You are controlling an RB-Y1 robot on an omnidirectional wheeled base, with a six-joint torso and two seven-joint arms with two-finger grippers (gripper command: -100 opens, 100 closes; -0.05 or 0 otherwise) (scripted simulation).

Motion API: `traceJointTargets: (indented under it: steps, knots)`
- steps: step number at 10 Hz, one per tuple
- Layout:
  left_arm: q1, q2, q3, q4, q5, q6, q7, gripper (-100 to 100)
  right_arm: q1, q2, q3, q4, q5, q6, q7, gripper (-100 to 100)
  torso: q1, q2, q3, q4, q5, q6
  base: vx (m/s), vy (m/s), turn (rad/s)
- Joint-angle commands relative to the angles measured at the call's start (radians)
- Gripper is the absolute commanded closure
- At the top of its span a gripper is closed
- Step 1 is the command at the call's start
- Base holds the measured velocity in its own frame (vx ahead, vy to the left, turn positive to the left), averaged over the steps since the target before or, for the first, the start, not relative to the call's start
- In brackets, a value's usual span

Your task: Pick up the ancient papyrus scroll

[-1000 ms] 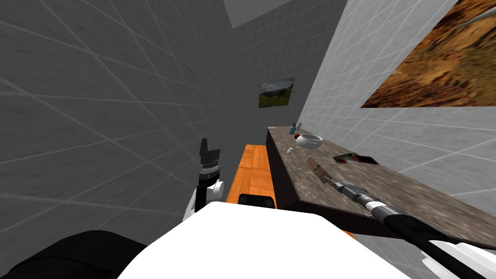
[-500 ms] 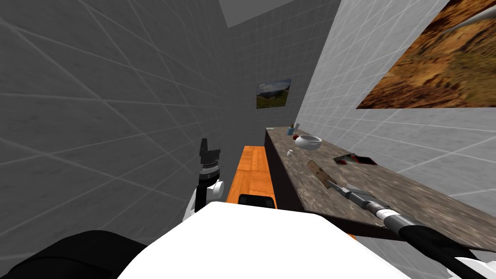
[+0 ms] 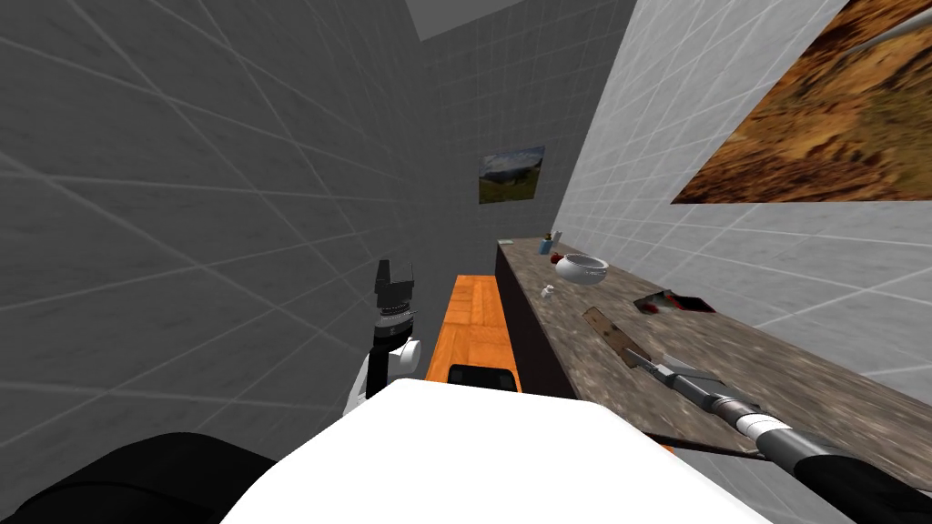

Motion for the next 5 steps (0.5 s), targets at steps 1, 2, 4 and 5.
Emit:
traceJointTargets:
  steps: [1,2,4,5]
  knots:
    - [0.000,0.000,0.000,0.000,0.000,0.000,0.000,0,0.004,-0.002,-0.003,0.001,-0.001,-0.049,-0.001,-100,0.000,0.000,0.000,0.000,0.000,0.000,0.023,-0.009,0.030]
    - [0.000,0.000,0.000,0.000,0.000,0.000,0.000,0,0.025,0.003,-0.025,0.053,-0.007,-0.078,0.028,-100,-0.002,0.004,0.002,0.001,0.000,0.000,0.128,0.005,-0.190]
    - [0.000,0.000,0.000,0.000,0.000,0.000,0.000,0,0.025,0.003,-0.025,0.064,-0.007,-0.136,0.028,-100,0.000,-0.001,-0.001,0.000,0.000,0.000,0.122,0.026,-0.069]
    - [0.000,0.000,0.000,0.000,0.000,0.000,0.000,0,0.025,0.003,-0.025,0.064,-0.007,-0.156,0.028,-100,0.000,0.001,0.000,0.000,0.000,0.000,0.033,0.008,0.016]
